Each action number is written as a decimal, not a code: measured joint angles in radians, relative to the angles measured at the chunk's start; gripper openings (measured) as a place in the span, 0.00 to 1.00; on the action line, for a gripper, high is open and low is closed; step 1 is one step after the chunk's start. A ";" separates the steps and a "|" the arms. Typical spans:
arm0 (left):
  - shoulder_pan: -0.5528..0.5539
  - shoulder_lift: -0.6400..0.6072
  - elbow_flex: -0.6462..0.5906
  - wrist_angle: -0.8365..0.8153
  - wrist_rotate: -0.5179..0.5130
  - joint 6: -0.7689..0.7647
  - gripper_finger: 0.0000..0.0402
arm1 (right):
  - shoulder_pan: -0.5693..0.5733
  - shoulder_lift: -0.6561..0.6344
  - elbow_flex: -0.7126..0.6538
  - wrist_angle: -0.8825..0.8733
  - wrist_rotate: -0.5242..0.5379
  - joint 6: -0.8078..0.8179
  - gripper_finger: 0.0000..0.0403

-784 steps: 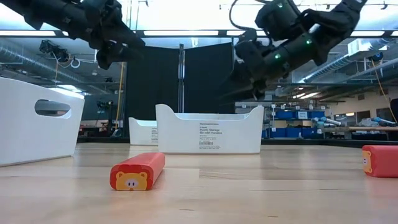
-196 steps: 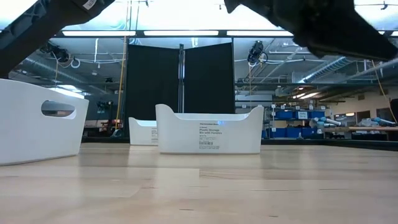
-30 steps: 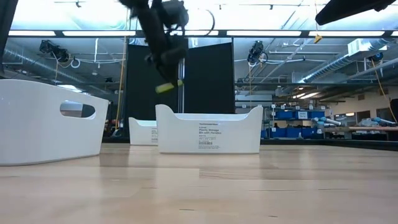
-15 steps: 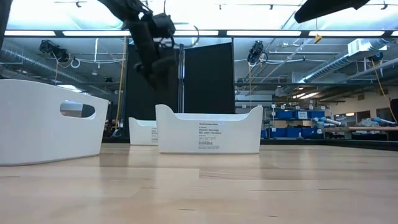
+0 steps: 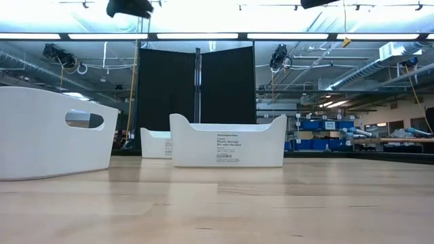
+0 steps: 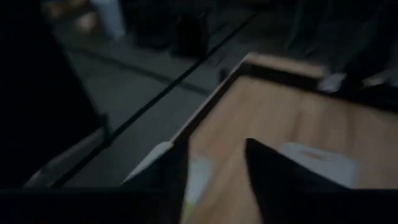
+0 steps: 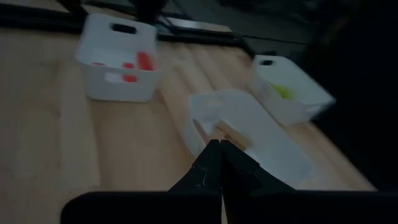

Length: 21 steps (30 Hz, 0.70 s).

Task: Sort blocks
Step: Return to Home Position

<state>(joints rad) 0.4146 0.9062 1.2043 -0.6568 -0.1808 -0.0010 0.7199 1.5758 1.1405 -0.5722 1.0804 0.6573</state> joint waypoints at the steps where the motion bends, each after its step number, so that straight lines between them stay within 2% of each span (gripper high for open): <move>1: -0.023 -0.058 -0.056 0.031 0.003 -0.006 0.36 | -0.019 -0.011 -0.015 0.069 -0.033 -0.062 0.01; 3: -0.072 -0.166 -0.179 0.111 0.003 -0.014 0.22 | -0.073 -0.023 -0.053 0.266 -0.142 -0.228 0.01; 5: -0.119 -0.257 -0.307 0.198 0.003 -0.026 0.10 | -0.135 -0.024 -0.104 0.518 -0.323 -0.411 0.01; 7: -0.163 -0.327 -0.433 0.308 0.015 -0.027 0.03 | -0.197 -0.024 -0.160 0.707 -0.462 -0.539 0.01; 10: -0.214 -0.403 -0.599 0.445 0.033 0.002 0.03 | -0.275 -0.078 -0.253 0.775 -0.497 -0.612 0.01; 13: -0.241 -0.472 -0.719 0.538 0.034 0.031 0.02 | -0.335 -0.210 -0.406 0.909 -0.518 -0.619 0.02; 16: -0.254 -0.532 -0.795 0.560 0.033 0.033 0.01 | -0.364 -0.372 -0.603 1.026 -0.566 -0.627 0.02; 21: -0.292 -0.593 -0.861 0.543 0.032 0.002 0.01 | -0.369 -0.636 -0.858 1.050 -0.664 -0.561 0.02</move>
<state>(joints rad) 0.1226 0.3132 0.3430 -0.1142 -0.1489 0.0007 0.3511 0.9396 0.2820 0.4774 0.4167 0.0961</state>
